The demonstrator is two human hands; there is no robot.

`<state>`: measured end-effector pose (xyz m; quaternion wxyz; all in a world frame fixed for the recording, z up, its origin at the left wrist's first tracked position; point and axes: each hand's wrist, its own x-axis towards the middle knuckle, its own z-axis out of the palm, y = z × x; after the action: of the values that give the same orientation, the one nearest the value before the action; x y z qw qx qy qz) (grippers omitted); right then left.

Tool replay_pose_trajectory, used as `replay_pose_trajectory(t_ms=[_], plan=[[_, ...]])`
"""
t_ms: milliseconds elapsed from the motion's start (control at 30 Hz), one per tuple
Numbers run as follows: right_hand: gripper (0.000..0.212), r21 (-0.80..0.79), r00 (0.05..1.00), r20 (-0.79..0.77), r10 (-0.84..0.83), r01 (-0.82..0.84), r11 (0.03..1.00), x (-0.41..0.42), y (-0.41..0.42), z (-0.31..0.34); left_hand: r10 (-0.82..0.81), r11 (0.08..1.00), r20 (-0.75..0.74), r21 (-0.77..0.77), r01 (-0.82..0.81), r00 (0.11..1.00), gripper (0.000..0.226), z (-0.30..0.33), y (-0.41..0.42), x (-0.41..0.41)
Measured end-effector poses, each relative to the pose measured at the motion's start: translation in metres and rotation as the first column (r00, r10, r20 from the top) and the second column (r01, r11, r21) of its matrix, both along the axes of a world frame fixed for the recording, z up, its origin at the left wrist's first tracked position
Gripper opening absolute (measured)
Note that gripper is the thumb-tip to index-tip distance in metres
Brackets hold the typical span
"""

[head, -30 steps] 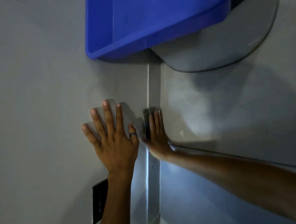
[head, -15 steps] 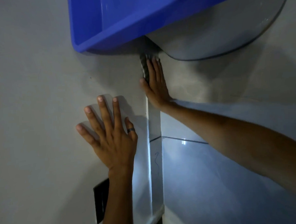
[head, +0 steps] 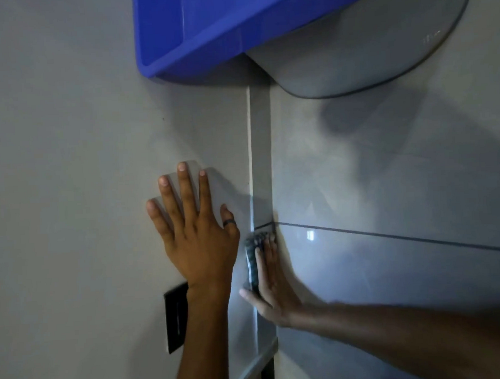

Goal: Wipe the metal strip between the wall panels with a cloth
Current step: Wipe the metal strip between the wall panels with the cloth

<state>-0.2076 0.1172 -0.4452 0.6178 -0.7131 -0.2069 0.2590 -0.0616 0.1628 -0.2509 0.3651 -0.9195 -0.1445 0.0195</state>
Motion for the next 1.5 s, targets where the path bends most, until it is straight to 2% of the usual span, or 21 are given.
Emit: replay_pose_trajectory(t_ms=[133,233,333,433,533,600,667,767,800,867,933,1033,1133,1200,1267,1367,1500], plan=[[0.094,0.013,1.000,0.008,0.008,-0.008,1.000,0.060,0.004,-0.003,0.022,1.000,-0.056,0.004,-0.022,0.998,0.077,0.016,-0.008,-0.040],[0.088,-0.038,0.988,-0.036,-0.150,0.149,0.988,0.137,0.016,-0.004,0.028,0.999,-0.043,0.016,-0.027,0.999,0.078,0.037,-0.007,-0.077],[0.080,-0.047,0.967,0.025,-0.252,0.253,0.966,0.189,0.024,-0.005,0.010,0.999,-0.010,0.033,-0.010,1.000,0.073,0.053,-0.006,-0.114],[0.081,-0.040,0.955,0.038,-0.294,0.295,0.955,0.184,0.027,-0.003,-0.016,0.999,-0.019,0.039,0.017,1.000,0.070,0.058,-0.005,-0.134],[0.084,-0.060,0.961,-0.024,-0.277,0.275,0.960,0.130,0.026,0.012,-0.021,0.999,-0.030,0.036,0.022,0.999,0.069,0.057,-0.001,-0.141],[0.088,-0.046,0.971,-0.100,-0.218,0.214,0.976,0.072,0.018,0.018,-0.027,0.999,-0.016,0.045,0.028,1.000,0.068,0.055,0.001,-0.141],[0.100,-0.040,0.984,-0.176,-0.011,0.004,0.999,0.000,0.000,0.018,-0.026,0.999,0.005,0.044,0.025,1.000,0.067,0.053,0.001,-0.139],[0.111,-0.049,0.911,-0.145,0.385,-0.396,0.917,-0.086,-0.031,0.006,-0.012,1.000,0.019,0.027,0.011,1.000,0.066,0.049,0.001,-0.134],[0.111,-0.037,0.877,-0.129,0.462,-0.470,0.882,-0.100,-0.036,0.002,-0.002,1.000,0.020,0.022,0.002,1.000,0.067,0.048,0.001,-0.132],[0.109,-0.012,0.853,-0.118,0.508,-0.513,0.858,-0.103,-0.039,-0.002,0.026,1.000,0.023,0.008,-0.026,0.999,0.067,0.048,0.001,-0.131],[0.108,0.021,0.892,-0.147,0.427,-0.428,0.903,-0.084,-0.033,0.001,0.041,0.999,0.022,-0.009,-0.041,0.999,0.067,0.047,-0.001,-0.132],[0.102,0.034,0.966,-0.210,0.150,-0.147,0.989,-0.030,-0.013,0.008,0.052,0.999,0.021,-0.011,-0.052,0.998,0.066,0.048,0.000,-0.132],[0.091,0.006,0.971,-0.207,-0.121,0.125,0.992,0.038,0.009,0.011,0.063,0.998,0.012,-0.016,-0.063,0.998,0.068,0.048,0.000,-0.132],[0.082,-0.010,0.961,-0.165,-0.224,0.226,0.974,0.078,0.019,0.006,0.072,0.997,0.003,-0.011,-0.072,0.997,0.069,0.046,-0.001,-0.129],[0.078,-0.029,0.956,-0.117,-0.268,0.266,0.963,0.104,0.024,-0.001,0.069,0.997,-0.006,-0.014,-0.069,0.998,0.070,0.045,0.001,-0.120],[0.080,-0.059,0.967,-0.099,-0.233,0.228,0.972,0.109,0.023,0.001,0.035,0.999,-0.006,-0.016,-0.035,0.999,0.070,0.042,0.005,-0.093],[0.088,-0.003,0.954,-0.292,-0.063,0.065,0.998,0.031,0.004,0.014,0.002,1.000,-0.015,-0.008,-0.002,1.000,0.072,0.045,0.005,-0.067]])
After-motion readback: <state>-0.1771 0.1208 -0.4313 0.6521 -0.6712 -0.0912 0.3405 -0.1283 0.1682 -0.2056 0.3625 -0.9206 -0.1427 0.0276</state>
